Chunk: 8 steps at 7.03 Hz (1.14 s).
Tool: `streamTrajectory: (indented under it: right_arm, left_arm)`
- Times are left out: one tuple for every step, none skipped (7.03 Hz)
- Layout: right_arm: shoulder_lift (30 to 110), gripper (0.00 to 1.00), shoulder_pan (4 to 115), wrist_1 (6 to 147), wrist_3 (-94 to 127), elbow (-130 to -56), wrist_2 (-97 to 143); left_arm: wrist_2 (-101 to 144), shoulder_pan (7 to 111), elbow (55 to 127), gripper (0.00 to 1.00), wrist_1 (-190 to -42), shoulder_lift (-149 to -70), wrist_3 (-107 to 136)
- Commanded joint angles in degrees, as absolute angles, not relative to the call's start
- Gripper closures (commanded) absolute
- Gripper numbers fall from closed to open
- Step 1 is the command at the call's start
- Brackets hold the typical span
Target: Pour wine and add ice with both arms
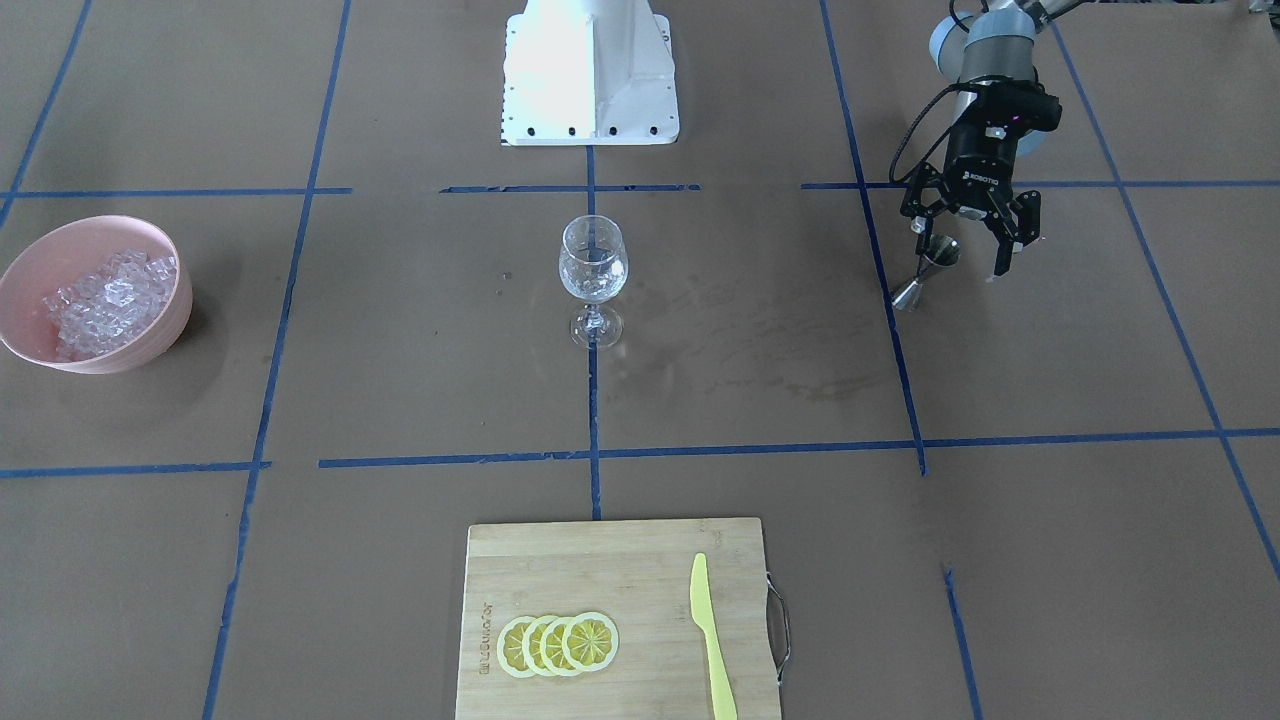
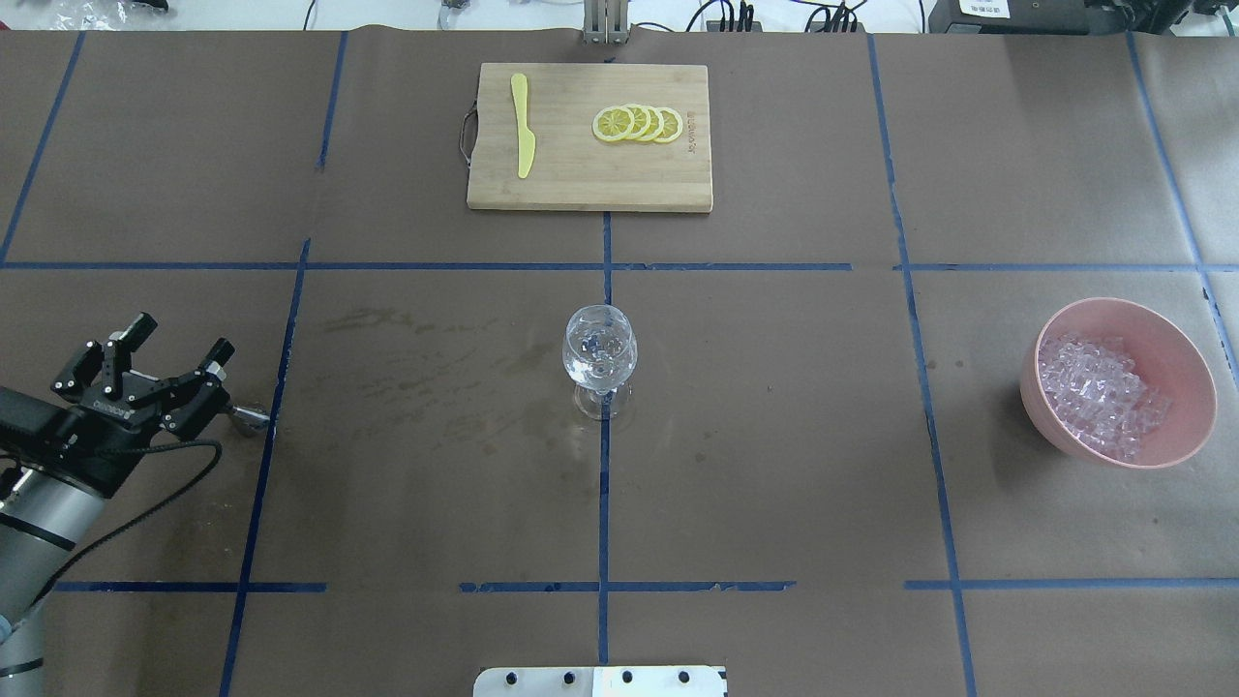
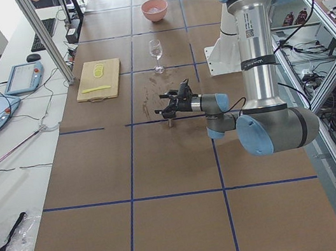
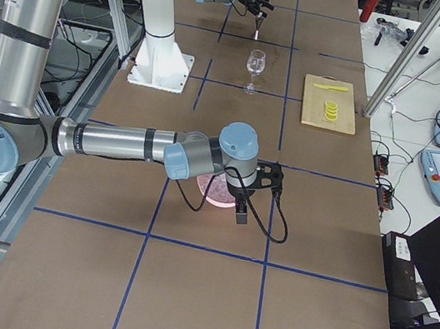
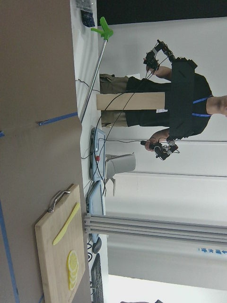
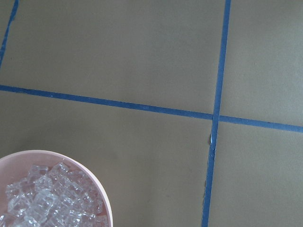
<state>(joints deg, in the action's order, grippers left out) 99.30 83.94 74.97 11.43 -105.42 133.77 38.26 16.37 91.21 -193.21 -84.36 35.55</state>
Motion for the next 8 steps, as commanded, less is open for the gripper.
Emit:
streamTrajectory:
  right_arm:
    - [99.23,0.0,83.94,74.97,11.43,-105.38,133.77]
    - [99.23,0.0,83.94,74.97,11.43,-105.47,133.77]
    - [99.23,0.0,83.94,74.97,11.43,-105.47,133.77]
    - [99.32,0.0,83.94,74.88,11.43,-105.56,133.77]
    - [99.49,0.0,83.94,74.88,11.43,-105.64,133.77]
    - [99.49,0.0,83.94,74.97,11.43,-105.64,133.77]
    - [99.49,0.0,83.94,74.97,11.43,-105.56,133.77]
    - [99.49,0.0,83.94,74.97,11.43,-105.47,133.77]
  left_arm:
    - [58.17,30.78,91.23,0.0,-190.04,-84.03,33.32]
    - [69.15,38.85,91.4,0.0,-185.23,-84.11,31.31]
    - [80.92,48.33,91.41,0.0,-179.18,-84.72,26.85]
    - [89.74,56.87,91.84,0.0,-170.59,-85.51,24.2]
    - [96.52,63.83,93.67,0.0,-160.59,-87.69,20.08]
    - [100.25,69.46,95.52,0.0,-151.61,-88.5,17.34]
    - [105.59,73.52,95.62,0.0,-146.74,-88.51,15.23]
    - [114.35,78.52,95.54,0.0,-137.64,-88.51,10.85]
